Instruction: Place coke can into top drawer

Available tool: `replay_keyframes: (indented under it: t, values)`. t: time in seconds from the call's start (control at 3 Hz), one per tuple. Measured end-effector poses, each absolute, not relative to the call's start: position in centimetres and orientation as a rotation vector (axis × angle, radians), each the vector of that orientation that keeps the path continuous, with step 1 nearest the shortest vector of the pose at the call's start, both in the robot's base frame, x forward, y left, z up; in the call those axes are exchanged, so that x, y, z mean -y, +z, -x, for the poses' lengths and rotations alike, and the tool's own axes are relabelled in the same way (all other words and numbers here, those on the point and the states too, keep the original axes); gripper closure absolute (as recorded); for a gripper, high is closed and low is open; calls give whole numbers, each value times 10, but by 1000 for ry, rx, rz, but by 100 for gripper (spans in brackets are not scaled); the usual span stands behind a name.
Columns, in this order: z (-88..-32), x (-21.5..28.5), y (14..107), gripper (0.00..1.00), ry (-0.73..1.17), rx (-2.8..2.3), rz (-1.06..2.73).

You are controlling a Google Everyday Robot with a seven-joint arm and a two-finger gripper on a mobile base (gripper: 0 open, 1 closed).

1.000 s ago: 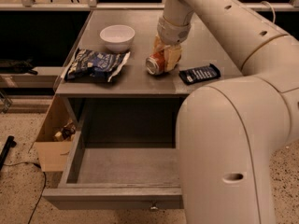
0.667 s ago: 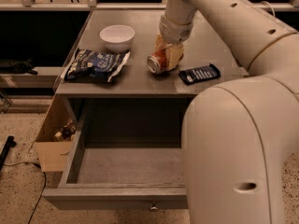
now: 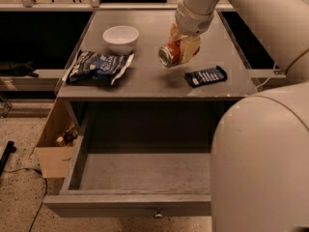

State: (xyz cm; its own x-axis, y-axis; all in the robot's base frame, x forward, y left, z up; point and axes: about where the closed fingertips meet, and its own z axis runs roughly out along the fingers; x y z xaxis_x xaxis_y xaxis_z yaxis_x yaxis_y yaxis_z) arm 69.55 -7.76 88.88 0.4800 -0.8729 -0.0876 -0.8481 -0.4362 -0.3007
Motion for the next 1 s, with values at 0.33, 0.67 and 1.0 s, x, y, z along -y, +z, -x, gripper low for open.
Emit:
replay_keyframes:
  t: [0.33, 0.67, 1.0]
  values:
    - [-647, 116, 950, 100, -211, -1482, 2207]
    - [-588, 146, 981, 100, -253, -1482, 2023]
    - [-565, 182, 953, 100, -237, -1581, 1993]
